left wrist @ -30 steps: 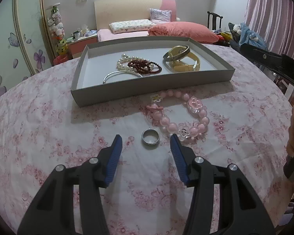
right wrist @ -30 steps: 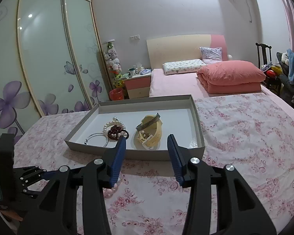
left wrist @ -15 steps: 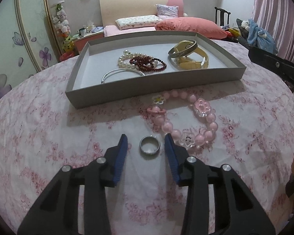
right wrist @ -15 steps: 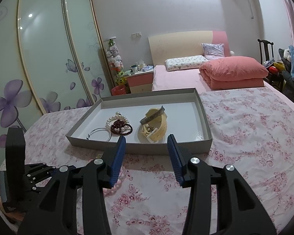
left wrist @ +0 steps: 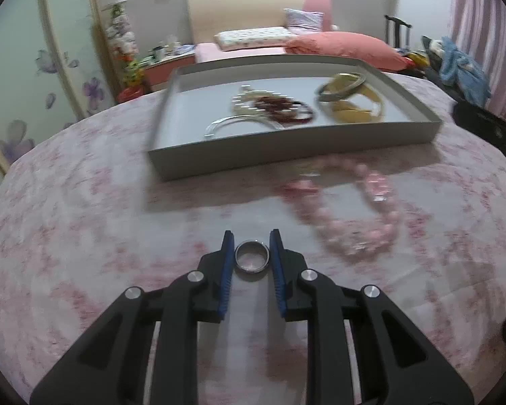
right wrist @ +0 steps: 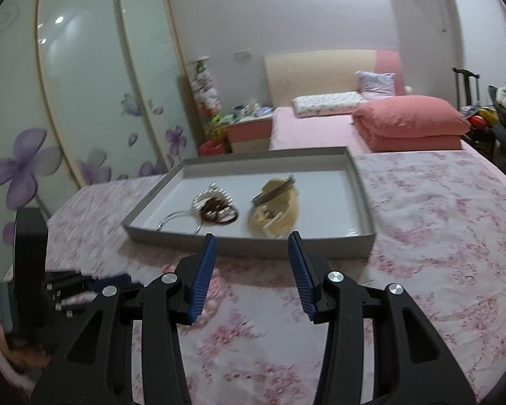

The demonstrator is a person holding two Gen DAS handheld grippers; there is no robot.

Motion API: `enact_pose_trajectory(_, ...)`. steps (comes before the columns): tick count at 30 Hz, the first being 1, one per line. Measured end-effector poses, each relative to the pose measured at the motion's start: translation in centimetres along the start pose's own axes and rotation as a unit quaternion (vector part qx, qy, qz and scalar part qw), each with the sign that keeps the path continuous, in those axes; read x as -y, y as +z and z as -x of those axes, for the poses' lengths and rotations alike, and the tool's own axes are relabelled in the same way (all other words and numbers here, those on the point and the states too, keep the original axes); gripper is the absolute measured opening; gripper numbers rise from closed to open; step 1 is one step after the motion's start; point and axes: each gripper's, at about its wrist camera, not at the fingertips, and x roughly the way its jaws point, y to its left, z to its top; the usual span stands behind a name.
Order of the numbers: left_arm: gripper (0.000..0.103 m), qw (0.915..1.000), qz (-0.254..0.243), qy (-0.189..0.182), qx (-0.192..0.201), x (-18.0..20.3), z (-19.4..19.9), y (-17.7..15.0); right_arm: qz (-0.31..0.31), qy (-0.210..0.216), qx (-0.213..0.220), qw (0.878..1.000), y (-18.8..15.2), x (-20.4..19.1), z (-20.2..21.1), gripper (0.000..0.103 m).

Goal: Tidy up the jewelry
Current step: 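Grasp the silver ring with the left tool while the right tool grasps the pink bead bracelet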

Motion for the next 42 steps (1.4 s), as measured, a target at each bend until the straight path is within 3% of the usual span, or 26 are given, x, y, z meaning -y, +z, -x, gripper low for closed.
enact_pose_trajectory(7,0.022,0.9979,0.049,0.042,-0.003,-5.1,0.2,-0.3,0.067,0.031,-0.073,0.995,-1.1,-3.7,-2.2,0.083)
enact_pose_trajectory(10,0.022,0.9971,0.066,0.038,-0.004,-6.2,0.3,-0.5,0.104,0.014,-0.112,0.988,-1.7,-5.9,-4.3,0.090)
enact_pose_trajectory(15,0.022,0.9970,0.069,0.035,-0.004,-6.6,0.4,-0.6,0.119,-0.009,-0.154,0.981,-1.8,-7.4,-7.5,0.091)
enact_pose_trajectory(23,0.022,0.9970,0.070,0.034,-0.004,-6.3,0.4,-0.7,0.110,-0.024,-0.185,0.976,-2.0,-7.9,-9.8,0.091)
enact_pose_trajectory(26,0.022,0.9970,0.070,0.033,-0.004,-6.1,0.3,-0.6,0.076,-0.005,-0.159,0.984,-1.3,-6.7,-8.5,0.090)
enact_pose_trajectory(27,0.022,0.9970,0.070,0.034,-0.004,-6.1,0.3,-0.6,0.065,-0.003,-0.149,0.987,-1.0,-6.2,-8.0,0.089)
enact_pose_trajectory(29,0.022,0.9970,0.069,0.034,-0.004,-6.2,0.3,-0.6,0.044,-0.006,-0.139,0.989,-0.5,-5.1,-7.6,0.072)
enact_pose_trajectory(33,0.022,0.9971,0.067,0.036,-0.004,-6.1,0.3,-0.7,0.025,-0.020,-0.170,0.985,-0.5,-3.7,-9.0,0.048)
enact_pose_trajectory(36,0.022,0.9971,0.067,0.036,-0.004,-6.1,0.3,-0.7,0.074,-0.045,-0.166,0.982,-0.8,-4.8,-9.2,0.021)
enact_pose_trajectory(42,0.022,0.9969,0.074,0.029,-0.002,-5.9,0.5,-0.6,0.072,-0.035,-0.158,0.984,-1.5,-4.0,-6.9,0.021)
